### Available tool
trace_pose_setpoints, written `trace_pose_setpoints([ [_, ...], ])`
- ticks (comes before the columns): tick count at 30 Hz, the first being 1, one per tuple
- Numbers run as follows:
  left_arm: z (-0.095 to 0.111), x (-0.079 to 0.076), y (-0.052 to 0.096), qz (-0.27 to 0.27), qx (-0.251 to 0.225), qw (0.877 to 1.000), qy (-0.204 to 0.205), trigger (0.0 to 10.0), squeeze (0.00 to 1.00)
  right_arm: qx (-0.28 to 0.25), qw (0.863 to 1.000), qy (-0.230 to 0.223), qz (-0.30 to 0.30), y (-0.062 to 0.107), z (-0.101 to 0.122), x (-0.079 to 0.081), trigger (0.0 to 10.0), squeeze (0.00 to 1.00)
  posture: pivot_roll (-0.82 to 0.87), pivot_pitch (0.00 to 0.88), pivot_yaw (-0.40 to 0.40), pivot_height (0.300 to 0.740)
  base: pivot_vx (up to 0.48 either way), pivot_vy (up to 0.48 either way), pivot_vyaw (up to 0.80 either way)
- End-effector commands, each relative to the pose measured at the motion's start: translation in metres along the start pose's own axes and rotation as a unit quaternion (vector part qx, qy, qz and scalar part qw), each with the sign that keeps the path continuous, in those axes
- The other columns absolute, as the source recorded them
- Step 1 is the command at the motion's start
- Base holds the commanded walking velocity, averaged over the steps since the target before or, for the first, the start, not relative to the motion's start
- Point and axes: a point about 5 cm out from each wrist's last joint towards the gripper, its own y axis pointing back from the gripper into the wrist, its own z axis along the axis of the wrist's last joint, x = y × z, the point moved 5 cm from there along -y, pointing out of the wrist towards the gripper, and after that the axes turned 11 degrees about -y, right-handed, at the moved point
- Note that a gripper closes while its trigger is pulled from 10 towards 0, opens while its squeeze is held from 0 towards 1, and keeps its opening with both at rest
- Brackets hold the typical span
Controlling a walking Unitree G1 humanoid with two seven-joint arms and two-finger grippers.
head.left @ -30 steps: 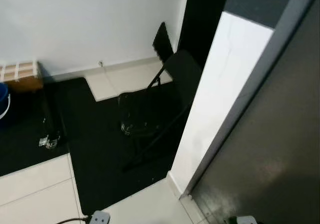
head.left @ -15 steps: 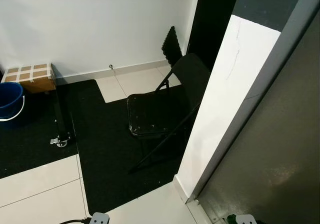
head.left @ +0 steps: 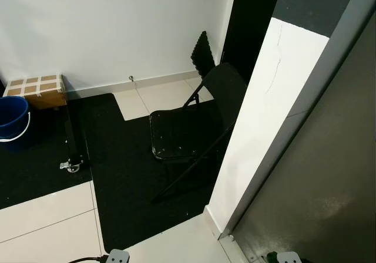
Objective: Restocking fridge
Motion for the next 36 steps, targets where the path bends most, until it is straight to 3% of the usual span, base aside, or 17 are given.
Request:
trace_pose_setpoints([
  [1, -0.0139, -0.0088, 0.0012, -0.013, 0.022, 1.000, -0.003, 10.0, 0.00, -0.004, 1.000, 0.005, -0.001, -0.0001, 0.0020, -0.0006, 10.0, 0.00, 0.07, 0.000, -0.060, 0.740, 0.352, 0.000, 0.00],
  [17, -0.0138, -0.0074, 0.0014, -0.010, 0.021, 1.000, 0.003, 10.0, 0.00, -0.004, 1.000, 0.001, 0.001, -0.0001, 0.0018, 0.0005, 10.0, 0.00, 0.07, 0.000, -0.056, 0.740, 0.356, 0.000, 0.00],
  [36, -0.0128, -0.0068, 0.0014, -0.010, 0.018, 1.000, 0.005, 10.0, 0.00, 0.001, 1.000, 0.013, 0.003, -0.0002, 0.0010, 0.0019, 10.0, 0.00, 0.07, 0.000, -0.058, 0.740, 0.000, 0.000, -0.04],
])
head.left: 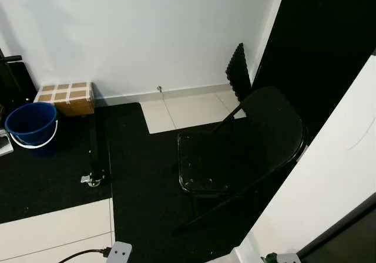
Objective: Restocking fridge
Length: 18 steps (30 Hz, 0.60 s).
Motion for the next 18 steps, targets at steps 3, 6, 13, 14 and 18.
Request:
trace_pose_setpoints([
  [3, -0.0268, -0.0097, 0.0044, -0.016, 0.044, 0.999, 0.009, 10.0, 0.00, 0.002, 1.000, 0.008, -0.003, 0.0000, 0.0009, -0.0021, 10.0, 0.00, 0.07, 0.000, -0.061, 0.740, 0.000, 0.000, -0.78],
  [6, -0.0268, -0.0100, 0.0043, -0.016, 0.044, 0.999, 0.008, 10.0, 0.00, 0.002, 1.000, 0.007, -0.004, 0.0000, 0.0010, -0.0023, 10.0, 0.00, 0.07, 0.000, -0.061, 0.740, 0.000, 0.000, -0.80],
  [13, -0.0264, -0.0105, 0.0041, -0.018, 0.045, 0.999, 0.006, 10.0, 0.00, 0.004, 1.000, 0.007, -0.005, 0.0000, 0.0004, -0.0029, 10.0, 0.00, 0.07, 0.000, -0.061, 0.740, 0.000, 0.000, -0.80],
  [14, -0.0263, -0.0104, 0.0041, -0.018, 0.044, 0.999, 0.006, 10.0, 0.00, 0.004, 1.000, 0.006, -0.005, 0.0000, 0.0003, -0.0029, 10.0, 0.00, 0.07, 0.000, -0.059, 0.740, 0.000, 0.000, -0.80],
  [18, -0.0264, -0.0103, 0.0041, -0.018, 0.045, 0.999, 0.007, 10.0, 0.00, 0.008, 1.000, 0.003, -0.005, 0.0001, -0.0018, -0.0028, 10.0, 0.00, 0.07, 0.000, -0.058, 0.740, 0.000, 0.000, -0.80],
])
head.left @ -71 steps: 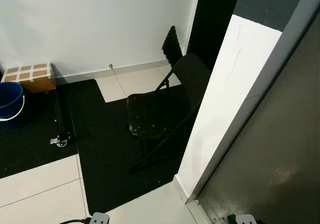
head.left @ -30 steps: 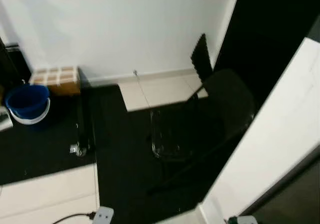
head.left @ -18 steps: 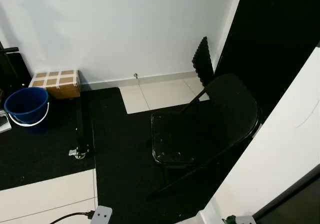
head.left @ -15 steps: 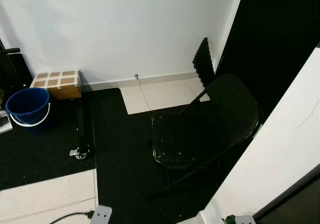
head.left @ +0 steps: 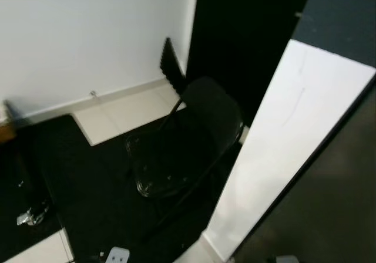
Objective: Restocking fridge
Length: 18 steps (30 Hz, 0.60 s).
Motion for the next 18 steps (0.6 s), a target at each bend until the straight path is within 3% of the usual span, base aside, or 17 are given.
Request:
trace_pose_setpoints([
  [1, -0.0168, -0.0089, 0.0018, -0.014, 0.028, 0.999, 0.004, 10.0, 0.00, 0.004, 1.000, -0.002, -0.009, 0.0007, -0.0024, -0.0070, 10.0, 0.00, 0.07, 0.000, -0.058, 0.740, 0.000, 0.000, -0.80],
  [18, -0.0169, -0.0099, 0.0017, -0.017, 0.028, 0.999, 0.003, 10.0, 0.00, 0.012, 1.000, -0.011, -0.006, 0.0009, -0.0069, -0.0054, 10.0, 0.00, 0.07, 0.000, -0.056, 0.740, 0.000, 0.000, -0.80],
])
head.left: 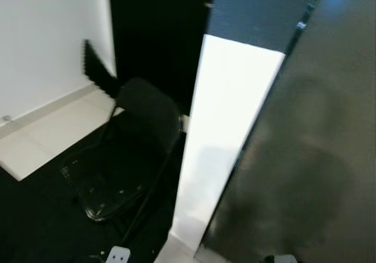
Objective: Restocking fridge
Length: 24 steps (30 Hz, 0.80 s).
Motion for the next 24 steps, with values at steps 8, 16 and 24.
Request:
trace_pose_setpoints([
  [8, -0.0165, -0.0085, 0.0019, -0.015, 0.027, 1.000, 0.002, 10.0, 0.00, -0.003, 1.000, -0.010, 0.000, 0.0001, 0.0029, -0.0025, 10.0, 0.00, 0.07, 0.000, -0.056, 0.740, 0.000, 0.000, -0.80],
  [16, -0.0163, -0.0080, 0.0020, -0.015, 0.027, 1.000, 0.002, 10.0, 0.00, 0.001, 1.000, -0.013, 0.002, 0.0001, 0.0009, -0.0015, 10.0, 0.00, 0.07, 0.000, -0.056, 0.740, 0.000, 0.000, -0.80],
  [24, -0.0162, -0.0081, 0.0020, -0.017, 0.026, 1.000, 0.001, 10.0, 0.00, 0.004, 1.000, -0.015, 0.005, 0.0001, -0.0011, -0.0001, 10.0, 0.00, 0.07, 0.000, -0.056, 0.740, 0.000, 0.000, -0.80],
])
